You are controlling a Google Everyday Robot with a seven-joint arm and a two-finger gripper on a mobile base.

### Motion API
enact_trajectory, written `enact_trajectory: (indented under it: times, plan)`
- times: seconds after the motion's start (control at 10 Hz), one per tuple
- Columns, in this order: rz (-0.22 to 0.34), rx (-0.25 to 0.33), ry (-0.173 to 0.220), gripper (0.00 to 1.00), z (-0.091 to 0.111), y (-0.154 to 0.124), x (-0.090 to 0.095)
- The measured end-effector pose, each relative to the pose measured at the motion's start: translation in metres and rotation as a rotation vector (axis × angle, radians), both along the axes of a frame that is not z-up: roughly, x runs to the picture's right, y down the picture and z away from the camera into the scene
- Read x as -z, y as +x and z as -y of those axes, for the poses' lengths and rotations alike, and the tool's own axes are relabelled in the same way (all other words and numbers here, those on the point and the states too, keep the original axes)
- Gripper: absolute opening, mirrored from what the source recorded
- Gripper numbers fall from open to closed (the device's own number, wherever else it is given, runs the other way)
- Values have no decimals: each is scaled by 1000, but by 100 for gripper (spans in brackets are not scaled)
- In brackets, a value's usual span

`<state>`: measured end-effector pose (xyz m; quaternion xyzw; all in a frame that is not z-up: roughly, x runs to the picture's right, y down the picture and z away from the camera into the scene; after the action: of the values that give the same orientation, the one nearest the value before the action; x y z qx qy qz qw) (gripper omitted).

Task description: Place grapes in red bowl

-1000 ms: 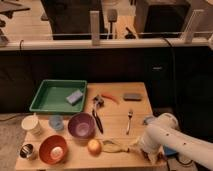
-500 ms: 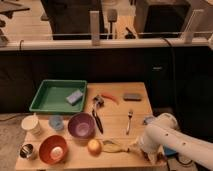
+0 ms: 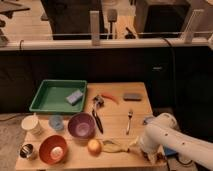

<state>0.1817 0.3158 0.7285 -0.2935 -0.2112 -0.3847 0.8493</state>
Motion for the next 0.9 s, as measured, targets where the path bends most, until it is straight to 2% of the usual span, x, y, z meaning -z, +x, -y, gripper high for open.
enact_trajectory:
  times: [0.5,0.7,0.8,0.9]
  plan:
    - [-1,88,34,80,26,13,9]
    - [68,185,47,80,32,16,10]
    - [134,286,62,80,31,17,9]
    - [172,345,72,80,30,19,8]
